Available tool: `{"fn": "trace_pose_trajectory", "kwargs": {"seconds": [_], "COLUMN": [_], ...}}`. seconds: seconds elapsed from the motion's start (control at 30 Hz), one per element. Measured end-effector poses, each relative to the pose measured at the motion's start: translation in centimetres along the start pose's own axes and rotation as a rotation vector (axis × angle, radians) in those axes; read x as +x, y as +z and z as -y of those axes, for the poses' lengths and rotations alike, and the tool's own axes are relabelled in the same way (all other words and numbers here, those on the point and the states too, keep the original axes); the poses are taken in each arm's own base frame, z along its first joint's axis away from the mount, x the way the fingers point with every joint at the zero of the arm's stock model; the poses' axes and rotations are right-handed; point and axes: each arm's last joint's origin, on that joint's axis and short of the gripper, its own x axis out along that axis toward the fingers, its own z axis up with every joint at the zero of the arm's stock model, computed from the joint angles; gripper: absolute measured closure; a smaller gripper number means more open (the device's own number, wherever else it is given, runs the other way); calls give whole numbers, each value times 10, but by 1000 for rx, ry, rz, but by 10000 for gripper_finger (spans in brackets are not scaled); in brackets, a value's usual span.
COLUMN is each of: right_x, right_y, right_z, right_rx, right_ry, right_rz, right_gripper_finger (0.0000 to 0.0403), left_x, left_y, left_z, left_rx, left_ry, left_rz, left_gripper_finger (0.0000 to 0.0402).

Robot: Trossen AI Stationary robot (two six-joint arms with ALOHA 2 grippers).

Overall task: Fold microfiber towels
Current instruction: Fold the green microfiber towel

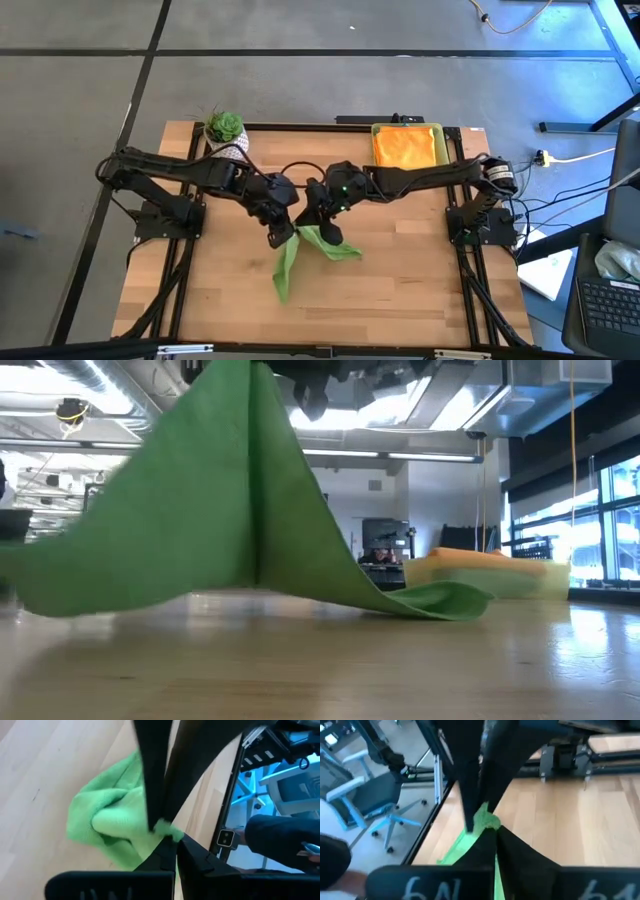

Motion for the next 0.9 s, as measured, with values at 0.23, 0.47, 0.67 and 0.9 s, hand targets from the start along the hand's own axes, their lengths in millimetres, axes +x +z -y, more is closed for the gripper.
{"fn": "trace_pose_trajectory", "kwargs": {"seconds": [0.23, 0.47, 0.67, 0.9], "right_x": [-8, -26, -39, -48], "right_y": [15, 47, 61, 61], "right_z": [-5, -12, -6, -3], "right_rx": [-12, -98, -66, -34], "right_ry": [-30, -158, -198, -221], "right_rz": [-73, -96, -99, -175], "right_gripper_finger": [399, 400, 401, 401], "left_x": [-21, -35, -36, -33], "left_y": [-9, -18, -23, -43], "left_z": [-6, -4, 2, 22], "left_rx": [-49, -115, -130, -244], "left_ry": [46, 48, 41, 62], "left_rz": [8, 29, 26, 58], "left_gripper_finger": [382, 353, 340, 336]}}
